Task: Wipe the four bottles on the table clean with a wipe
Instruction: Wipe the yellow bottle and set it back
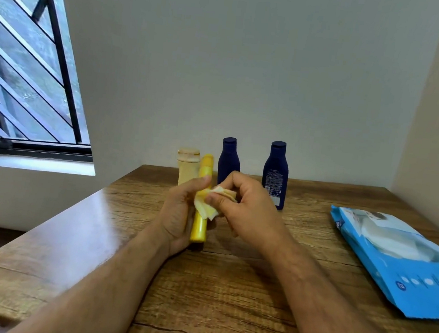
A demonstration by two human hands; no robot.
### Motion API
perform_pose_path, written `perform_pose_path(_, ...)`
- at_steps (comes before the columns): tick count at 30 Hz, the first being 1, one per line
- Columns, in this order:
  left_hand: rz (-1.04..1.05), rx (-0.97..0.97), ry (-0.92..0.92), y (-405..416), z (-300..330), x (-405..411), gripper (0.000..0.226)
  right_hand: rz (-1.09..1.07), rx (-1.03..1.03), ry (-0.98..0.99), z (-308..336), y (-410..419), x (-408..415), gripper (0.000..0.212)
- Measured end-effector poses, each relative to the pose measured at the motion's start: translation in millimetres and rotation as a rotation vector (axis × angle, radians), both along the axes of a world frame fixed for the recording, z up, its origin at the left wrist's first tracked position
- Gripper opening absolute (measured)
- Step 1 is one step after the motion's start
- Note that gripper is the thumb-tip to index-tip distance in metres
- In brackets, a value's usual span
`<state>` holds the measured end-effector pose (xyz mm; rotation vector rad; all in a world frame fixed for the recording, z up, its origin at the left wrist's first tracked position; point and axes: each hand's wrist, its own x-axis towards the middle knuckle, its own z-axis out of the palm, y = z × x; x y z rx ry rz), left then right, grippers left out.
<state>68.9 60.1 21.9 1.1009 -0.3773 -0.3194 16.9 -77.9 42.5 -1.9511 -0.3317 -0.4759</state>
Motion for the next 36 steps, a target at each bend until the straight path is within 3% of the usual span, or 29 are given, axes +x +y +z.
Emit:
perform_pose_path(4,0.082,-0.228,0.028,2.8,5.7,-1.0,0.03,0.084,-0.043,0.078,-0.8,3.3,-1.9,0.016)
perform_pose_path(8,0.201,-0.282,0.053,4.3,6.3,5.9,0.04,0.009,-0.046,0.062,-3.4,1.9,2.0,0.013)
perform_pose_path(12,0.193,-0.036,-0.032,-6.2,4.7,0.9,0.067,-0.054,0.012,0.024,-5.8,-0.8,6.3,0.012)
perform_pose_path(16,0.182,0.345,-0.236,-8.3,1.8,-12.2,0.065,-0.116,0.045,-0.018,-7.0,-3.9,9.3,0.009)
perform_pose_path(21,0.12,0.381,-0.313,-7.9,3.6,-17.8,0.058,-0.133,0.038,-0.032,-8.6,-4.8,10.3,0.006)
perform_pose_path(27,0.52,0.083,-0.264,-4.3,8.3,-2.8,0.059,-0.049,-0.011,-0.008,-5.8,-1.0,5.9,0.01)
perform_pose_path(31,0.479,-0.229,0.029,-1.5,12.4,2.6,0.052,-0.093,0.004,-0.075,-6.8,-0.9,6.4,0.01)
perform_pose_path(36,0.388,-0.281,0.089,-2.3,14.5,0.5,0.051,-0.164,0.021,-0.112,-7.1,-1.5,7.0,0.01)
